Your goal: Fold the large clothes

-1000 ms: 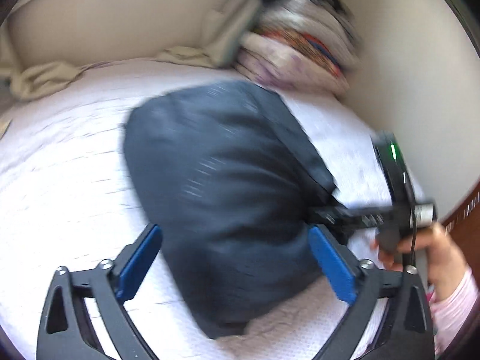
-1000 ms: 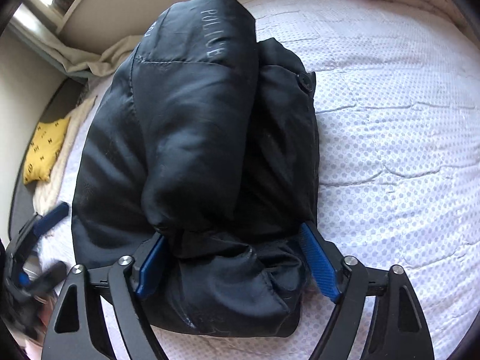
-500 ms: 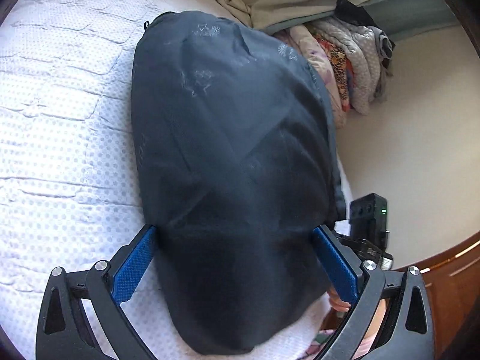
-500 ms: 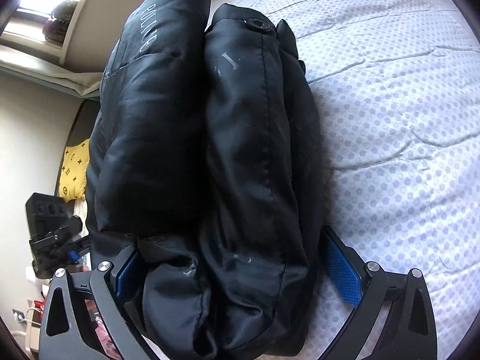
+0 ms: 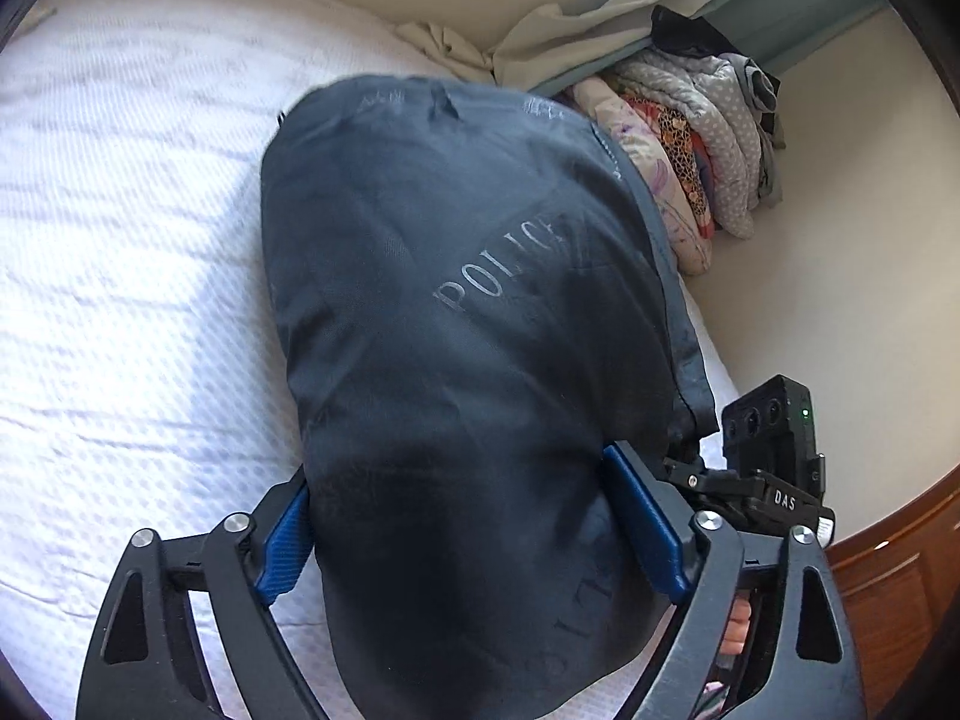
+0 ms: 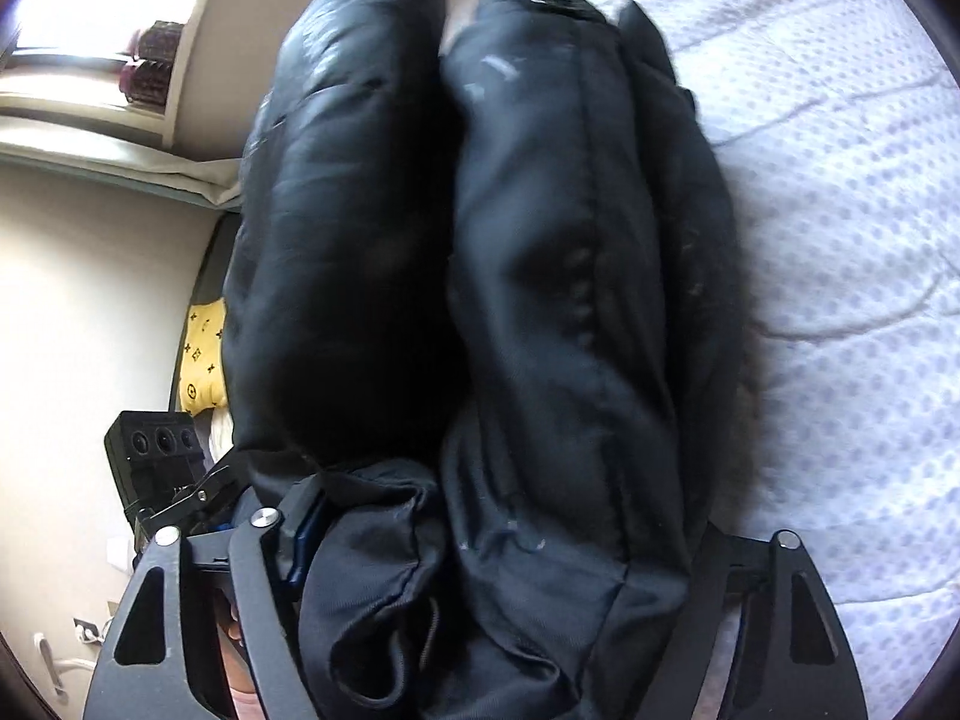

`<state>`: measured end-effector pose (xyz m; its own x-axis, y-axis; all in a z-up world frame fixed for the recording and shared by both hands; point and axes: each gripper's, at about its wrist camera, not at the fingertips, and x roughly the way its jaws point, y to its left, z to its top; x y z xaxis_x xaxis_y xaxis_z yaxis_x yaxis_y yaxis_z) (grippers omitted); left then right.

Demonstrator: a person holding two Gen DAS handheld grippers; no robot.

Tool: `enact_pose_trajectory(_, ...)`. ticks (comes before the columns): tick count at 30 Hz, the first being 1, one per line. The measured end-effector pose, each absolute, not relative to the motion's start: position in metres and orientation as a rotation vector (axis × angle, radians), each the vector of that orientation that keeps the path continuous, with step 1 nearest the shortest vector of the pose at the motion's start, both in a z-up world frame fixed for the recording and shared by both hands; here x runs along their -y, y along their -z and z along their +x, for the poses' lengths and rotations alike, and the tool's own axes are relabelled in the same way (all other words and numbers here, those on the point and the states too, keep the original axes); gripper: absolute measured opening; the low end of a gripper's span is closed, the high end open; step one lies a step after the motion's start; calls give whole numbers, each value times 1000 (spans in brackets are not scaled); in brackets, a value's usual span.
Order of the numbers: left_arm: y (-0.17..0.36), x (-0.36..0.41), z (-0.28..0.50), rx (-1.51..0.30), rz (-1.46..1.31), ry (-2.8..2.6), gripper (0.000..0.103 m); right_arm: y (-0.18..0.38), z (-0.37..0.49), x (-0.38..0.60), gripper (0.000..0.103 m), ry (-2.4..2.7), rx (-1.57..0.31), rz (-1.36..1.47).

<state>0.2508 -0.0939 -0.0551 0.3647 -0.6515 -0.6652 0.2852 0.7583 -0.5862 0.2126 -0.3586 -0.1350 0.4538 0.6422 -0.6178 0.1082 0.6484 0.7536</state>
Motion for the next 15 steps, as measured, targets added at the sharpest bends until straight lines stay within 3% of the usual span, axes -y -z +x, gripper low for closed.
enact_pose_trajectory(15,23,-21,270,-914,-450,414,87,121,273,254,70,-564,-1017,788)
